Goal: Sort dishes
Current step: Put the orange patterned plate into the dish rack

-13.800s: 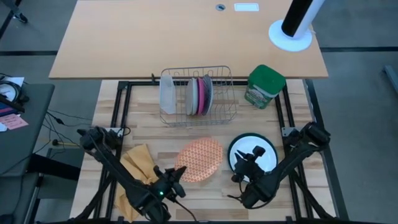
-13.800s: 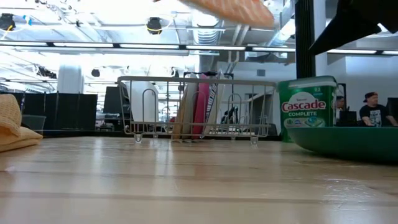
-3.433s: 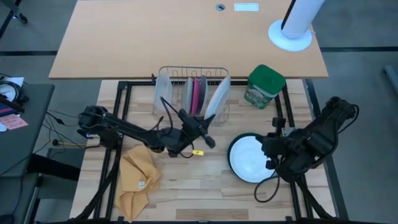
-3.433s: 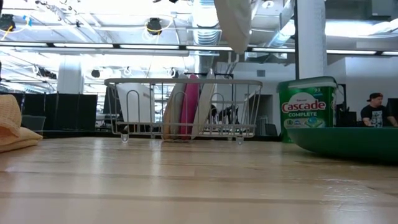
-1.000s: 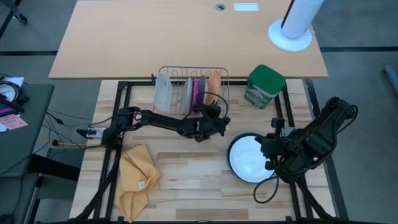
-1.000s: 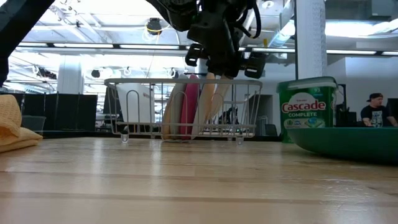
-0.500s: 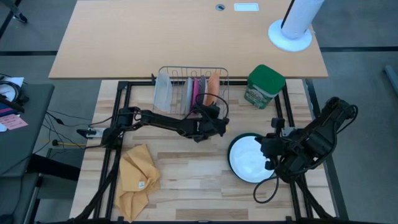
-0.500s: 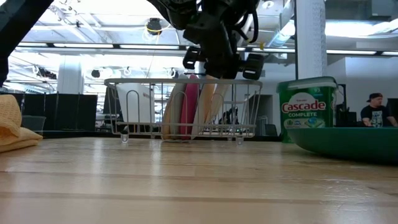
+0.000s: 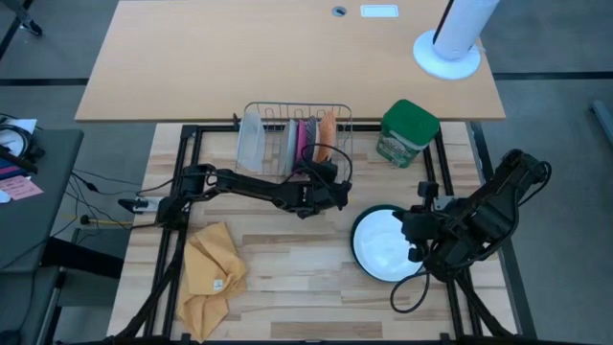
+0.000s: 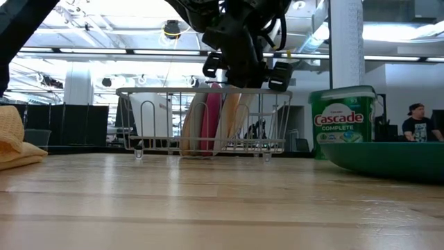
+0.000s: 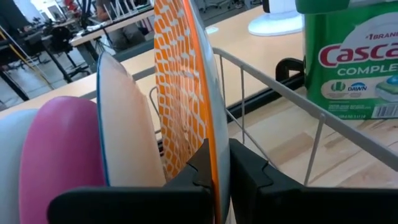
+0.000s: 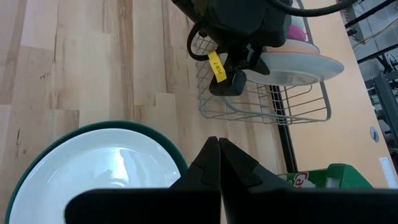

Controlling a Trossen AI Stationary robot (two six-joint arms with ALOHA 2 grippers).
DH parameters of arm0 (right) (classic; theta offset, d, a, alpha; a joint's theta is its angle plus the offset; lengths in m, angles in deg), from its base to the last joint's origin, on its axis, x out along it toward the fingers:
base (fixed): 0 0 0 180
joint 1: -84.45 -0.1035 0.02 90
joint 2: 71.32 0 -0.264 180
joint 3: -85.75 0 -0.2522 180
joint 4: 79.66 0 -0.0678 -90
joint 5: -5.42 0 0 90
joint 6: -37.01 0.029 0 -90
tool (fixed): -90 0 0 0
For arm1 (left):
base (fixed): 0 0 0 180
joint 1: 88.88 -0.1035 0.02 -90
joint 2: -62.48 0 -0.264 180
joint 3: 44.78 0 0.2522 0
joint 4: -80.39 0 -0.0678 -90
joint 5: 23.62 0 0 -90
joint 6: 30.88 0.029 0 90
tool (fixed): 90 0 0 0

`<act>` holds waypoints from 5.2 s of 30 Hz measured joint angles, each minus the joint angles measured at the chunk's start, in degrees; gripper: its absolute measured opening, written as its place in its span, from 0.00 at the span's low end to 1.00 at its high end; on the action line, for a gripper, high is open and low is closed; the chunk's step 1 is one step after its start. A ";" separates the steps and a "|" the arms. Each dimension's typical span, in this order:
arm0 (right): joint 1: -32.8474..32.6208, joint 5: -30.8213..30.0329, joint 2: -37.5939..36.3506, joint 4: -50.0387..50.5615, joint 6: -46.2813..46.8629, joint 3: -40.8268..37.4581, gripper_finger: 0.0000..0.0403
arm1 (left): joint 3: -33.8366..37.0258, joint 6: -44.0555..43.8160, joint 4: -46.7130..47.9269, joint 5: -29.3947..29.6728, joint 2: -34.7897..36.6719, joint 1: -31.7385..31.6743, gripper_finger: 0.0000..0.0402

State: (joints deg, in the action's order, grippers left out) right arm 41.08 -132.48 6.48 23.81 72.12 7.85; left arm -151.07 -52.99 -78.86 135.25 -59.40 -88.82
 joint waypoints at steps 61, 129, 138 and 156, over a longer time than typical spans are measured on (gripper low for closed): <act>-0.01 0.02 0.00 0.02 0.48 0.00 0.00 | -9.79 -17.28 31.22 -2.16 -0.20 0.21 0.01; -0.16 1.23 0.16 0.01 1.09 0.00 0.00 | -10.25 -23.96 37.51 -8.50 4.04 -2.74 0.02; -0.14 1.31 0.16 0.17 1.07 0.00 0.00 | -10.29 -28.32 42.37 -9.08 4.09 -3.27 0.06; -0.14 1.51 0.15 0.10 1.01 0.00 0.00 | -10.34 -33.09 50.23 -7.53 4.09 -1.86 0.08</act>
State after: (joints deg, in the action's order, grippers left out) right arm 40.94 -130.97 6.63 23.90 73.12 7.85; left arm -161.41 -86.09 -28.64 127.71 -55.31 -90.68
